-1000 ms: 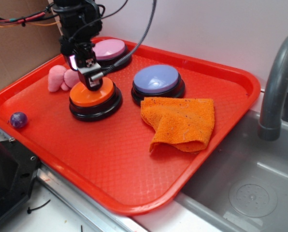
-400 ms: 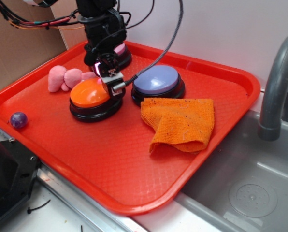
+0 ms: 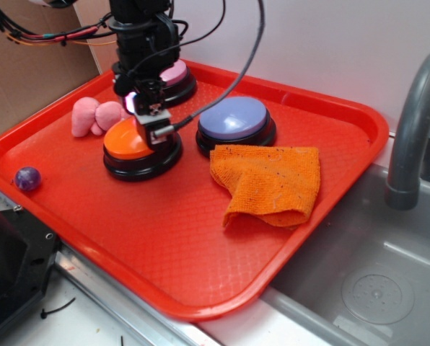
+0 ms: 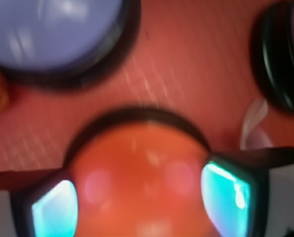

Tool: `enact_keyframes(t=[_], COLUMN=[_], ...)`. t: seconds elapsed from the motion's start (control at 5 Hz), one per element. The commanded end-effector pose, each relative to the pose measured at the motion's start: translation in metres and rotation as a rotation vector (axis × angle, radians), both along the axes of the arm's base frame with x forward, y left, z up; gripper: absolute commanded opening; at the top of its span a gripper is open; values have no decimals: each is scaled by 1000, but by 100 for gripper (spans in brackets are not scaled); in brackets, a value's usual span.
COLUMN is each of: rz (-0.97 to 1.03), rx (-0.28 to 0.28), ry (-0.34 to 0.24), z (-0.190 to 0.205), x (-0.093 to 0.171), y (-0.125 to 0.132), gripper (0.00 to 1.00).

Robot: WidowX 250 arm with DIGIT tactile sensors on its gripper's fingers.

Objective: Push the orange button.

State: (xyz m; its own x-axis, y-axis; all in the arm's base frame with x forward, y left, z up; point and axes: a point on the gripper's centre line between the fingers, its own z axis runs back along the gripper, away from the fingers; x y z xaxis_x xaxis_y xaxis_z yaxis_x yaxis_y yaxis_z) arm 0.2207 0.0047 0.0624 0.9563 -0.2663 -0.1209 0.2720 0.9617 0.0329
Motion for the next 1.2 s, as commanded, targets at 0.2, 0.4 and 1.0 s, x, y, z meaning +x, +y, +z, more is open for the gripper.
enact_keyframes(t=[0.2, 0.4, 1.0], rz=[-27, -27, 0], rx=[-1, 2, 10], ry=[-112, -104, -117], z=[51, 57, 74], x=[2, 0, -2], y=[-1, 0, 9], gripper=[100, 100, 100])
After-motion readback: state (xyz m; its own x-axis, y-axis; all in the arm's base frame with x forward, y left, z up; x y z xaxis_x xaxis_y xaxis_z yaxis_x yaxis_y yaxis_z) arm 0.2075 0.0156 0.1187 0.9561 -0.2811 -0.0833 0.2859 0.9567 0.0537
